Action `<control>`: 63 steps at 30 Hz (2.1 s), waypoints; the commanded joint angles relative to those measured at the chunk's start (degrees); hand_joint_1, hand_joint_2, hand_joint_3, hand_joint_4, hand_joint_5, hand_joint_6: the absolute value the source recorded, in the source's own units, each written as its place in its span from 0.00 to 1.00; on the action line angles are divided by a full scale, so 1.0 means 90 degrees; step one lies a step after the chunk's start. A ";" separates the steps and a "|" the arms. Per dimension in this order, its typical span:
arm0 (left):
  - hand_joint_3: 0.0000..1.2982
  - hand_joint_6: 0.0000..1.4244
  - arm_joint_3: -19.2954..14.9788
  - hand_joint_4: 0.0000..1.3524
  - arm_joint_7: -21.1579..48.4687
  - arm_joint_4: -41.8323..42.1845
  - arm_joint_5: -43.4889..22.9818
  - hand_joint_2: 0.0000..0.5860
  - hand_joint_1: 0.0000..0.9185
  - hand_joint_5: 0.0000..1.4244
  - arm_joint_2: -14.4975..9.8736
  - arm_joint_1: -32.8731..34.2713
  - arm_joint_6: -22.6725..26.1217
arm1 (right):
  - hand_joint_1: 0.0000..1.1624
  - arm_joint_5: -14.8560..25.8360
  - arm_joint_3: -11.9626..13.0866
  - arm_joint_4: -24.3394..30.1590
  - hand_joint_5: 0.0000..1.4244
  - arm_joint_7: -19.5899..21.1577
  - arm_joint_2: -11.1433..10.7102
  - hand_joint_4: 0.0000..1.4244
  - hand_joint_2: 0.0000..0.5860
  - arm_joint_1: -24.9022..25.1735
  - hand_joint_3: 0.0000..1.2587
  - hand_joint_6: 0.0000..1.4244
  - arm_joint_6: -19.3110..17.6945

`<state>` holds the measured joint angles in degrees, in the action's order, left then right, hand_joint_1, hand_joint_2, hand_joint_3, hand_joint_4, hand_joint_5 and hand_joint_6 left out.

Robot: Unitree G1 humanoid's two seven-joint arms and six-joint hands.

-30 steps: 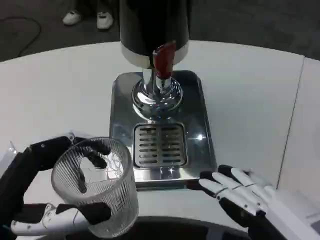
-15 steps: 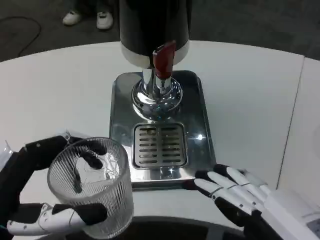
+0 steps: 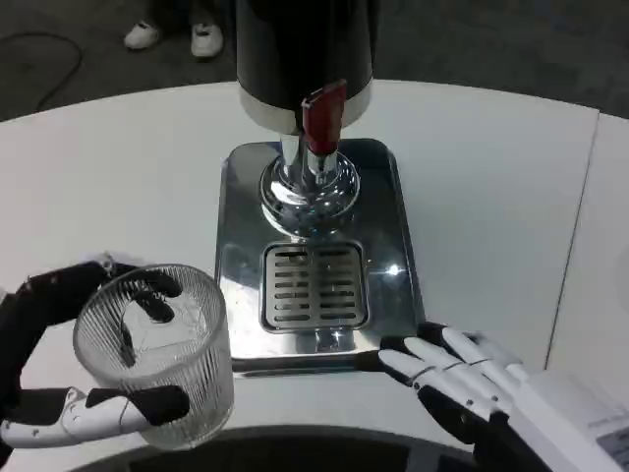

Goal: Grasp the cup under the faucet to collect the drink, then remove the cup.

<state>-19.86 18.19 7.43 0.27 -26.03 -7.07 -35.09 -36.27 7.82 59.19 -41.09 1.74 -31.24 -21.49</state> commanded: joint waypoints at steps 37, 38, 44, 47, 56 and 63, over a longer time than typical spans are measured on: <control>0.53 0.65 0.1977 0.61 -0.3584 -0.4820 0.3247 0.01 0.67 0.67 -0.0116 0.3911 -0.0716 | 0.45 0.0529 0.0552 0.0090 0.03 0.0093 0.0163 0.07 0.77 -0.0365 0.14 0.01 -0.0425; 0.53 0.65 0.2038 0.61 -0.3692 -0.4917 0.3310 0.01 0.67 0.67 -0.0107 0.3956 -0.0714 | 0.45 0.0549 0.0577 0.0090 0.03 0.0095 0.0166 0.07 0.77 -0.0378 0.14 0.01 -0.0441; 0.53 0.65 0.2392 0.61 -0.4097 -0.5431 0.3474 0.02 0.66 0.67 -0.0056 0.4240 -0.0630 | 0.45 0.0676 0.0726 0.0090 0.03 0.0110 0.0174 0.07 0.77 -0.0478 0.14 0.01 -0.0524; 0.53 0.65 0.2536 0.62 -0.4242 -0.5632 0.3554 0.02 0.66 0.67 -0.0006 0.4395 -0.0569 | 0.45 0.0740 0.0798 0.0090 0.03 0.0111 0.0170 0.07 0.77 -0.0516 0.14 0.01 -0.0556; 0.53 0.63 0.2921 0.62 -0.4673 -0.6116 0.3612 0.02 0.64 0.67 0.0084 0.4860 -0.0411 | 0.45 0.0775 0.0767 0.0090 0.03 0.0082 0.0178 0.07 0.77 -0.0574 0.14 0.01 -0.0580; 0.53 0.62 0.3151 0.62 -0.4679 -0.6304 0.3625 0.04 0.62 0.68 0.0097 0.5088 -0.0315 | 0.45 0.0687 0.0657 0.0090 0.04 0.0055 0.0210 0.07 0.77 -0.0534 0.14 0.01 -0.0513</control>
<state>7.74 -22.97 -48.10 32.95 -25.45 36.81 -38.44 -29.83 14.18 59.20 -40.91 3.60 -35.76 -25.87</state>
